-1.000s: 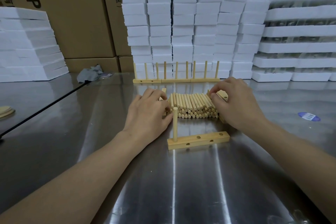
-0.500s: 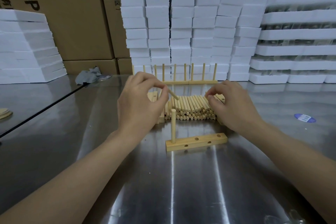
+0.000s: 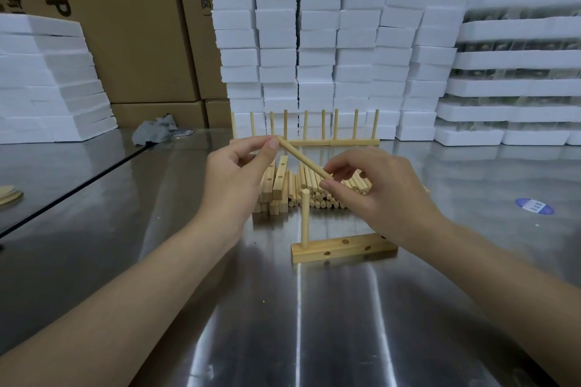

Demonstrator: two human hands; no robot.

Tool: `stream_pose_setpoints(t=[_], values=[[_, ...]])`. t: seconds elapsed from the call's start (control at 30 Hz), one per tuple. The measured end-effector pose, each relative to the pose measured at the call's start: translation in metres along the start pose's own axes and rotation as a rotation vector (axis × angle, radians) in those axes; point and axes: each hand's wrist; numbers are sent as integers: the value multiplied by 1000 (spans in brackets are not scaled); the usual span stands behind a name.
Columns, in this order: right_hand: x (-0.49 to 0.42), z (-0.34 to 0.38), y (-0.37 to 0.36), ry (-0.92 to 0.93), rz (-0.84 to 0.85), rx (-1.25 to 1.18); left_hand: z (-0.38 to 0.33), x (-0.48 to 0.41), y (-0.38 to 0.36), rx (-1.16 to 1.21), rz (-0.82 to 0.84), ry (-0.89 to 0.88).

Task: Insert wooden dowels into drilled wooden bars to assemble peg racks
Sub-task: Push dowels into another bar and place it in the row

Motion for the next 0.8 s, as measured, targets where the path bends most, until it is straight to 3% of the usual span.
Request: stream_pose_setpoints(t=[0.2, 0.43, 0.6, 0.7, 0.8], values=[[1, 2, 3, 7, -27, 17, 1, 0, 2, 30, 4, 75], [3, 4, 1, 54, 27, 45, -2, 4, -1, 40, 159, 29], [0, 11, -4, -89, 101, -395, 0, 10, -6, -12, 307, -24], [-4, 11, 0, -120, 99, -470, -2, 9, -6, -88, 377, -23], [-4, 5, 7, -179, 113, -500, -8, 6, -2, -65, 597, 115]])
Point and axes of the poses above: each hand's wrist, its own x-axis away from the middle knuckle, its own y-axis out of the back of the hand, z = x × y, and after that the axes turned 8 degrees about z, right-handed
